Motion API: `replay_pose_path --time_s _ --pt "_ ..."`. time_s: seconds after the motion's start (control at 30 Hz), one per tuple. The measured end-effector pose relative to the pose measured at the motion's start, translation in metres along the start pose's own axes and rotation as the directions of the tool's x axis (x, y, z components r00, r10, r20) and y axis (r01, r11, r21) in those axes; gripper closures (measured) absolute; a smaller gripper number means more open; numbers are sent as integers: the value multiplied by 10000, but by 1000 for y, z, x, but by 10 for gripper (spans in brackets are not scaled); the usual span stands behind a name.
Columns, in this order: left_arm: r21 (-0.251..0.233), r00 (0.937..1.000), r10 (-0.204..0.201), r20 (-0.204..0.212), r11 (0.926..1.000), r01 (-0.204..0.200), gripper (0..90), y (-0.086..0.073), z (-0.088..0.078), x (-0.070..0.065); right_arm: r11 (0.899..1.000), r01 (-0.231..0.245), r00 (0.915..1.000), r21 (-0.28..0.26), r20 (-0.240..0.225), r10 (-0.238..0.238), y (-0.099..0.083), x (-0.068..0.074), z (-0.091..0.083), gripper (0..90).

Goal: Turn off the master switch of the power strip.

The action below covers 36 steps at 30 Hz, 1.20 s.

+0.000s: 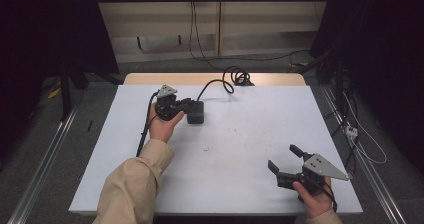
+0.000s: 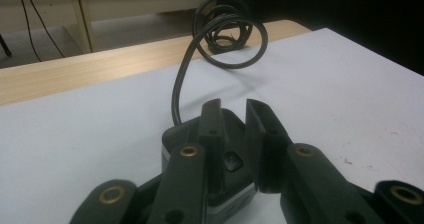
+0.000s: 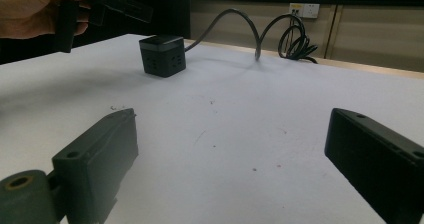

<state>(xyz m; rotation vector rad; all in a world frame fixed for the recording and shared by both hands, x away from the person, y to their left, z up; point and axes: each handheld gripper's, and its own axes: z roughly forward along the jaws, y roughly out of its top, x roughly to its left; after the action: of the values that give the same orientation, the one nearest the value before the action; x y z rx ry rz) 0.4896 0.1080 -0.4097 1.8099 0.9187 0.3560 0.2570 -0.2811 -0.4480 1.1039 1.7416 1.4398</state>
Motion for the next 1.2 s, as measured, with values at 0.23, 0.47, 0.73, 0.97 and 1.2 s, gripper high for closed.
replay_pose_path --time_s 0.23,0.47,0.73,0.97,1.2 --pt "-24 10000 -9 9 10000 9 810 -1 2 0 10000 -7 10000 -24 9 7 0 0 0 65" --pt "8 10000 -37 16 10000 37 822 -1 3 0 10000 -24 10000 -18 9 24 0 0 0 65" --pt "71 10000 -30 46 10000 30 836 -2 4 1 10000 -6 10000 0 -16 6 0 0 0 65" --pt "40 10000 -63 56 10000 63 844 -3 6 0 10000 24 10000 7 -25 -24 0 0 0 66" --pt "75 10000 25 23 10000 -26 866 -2 5 1 10000 10 10000 8 -31 -10 0 0 0 66"
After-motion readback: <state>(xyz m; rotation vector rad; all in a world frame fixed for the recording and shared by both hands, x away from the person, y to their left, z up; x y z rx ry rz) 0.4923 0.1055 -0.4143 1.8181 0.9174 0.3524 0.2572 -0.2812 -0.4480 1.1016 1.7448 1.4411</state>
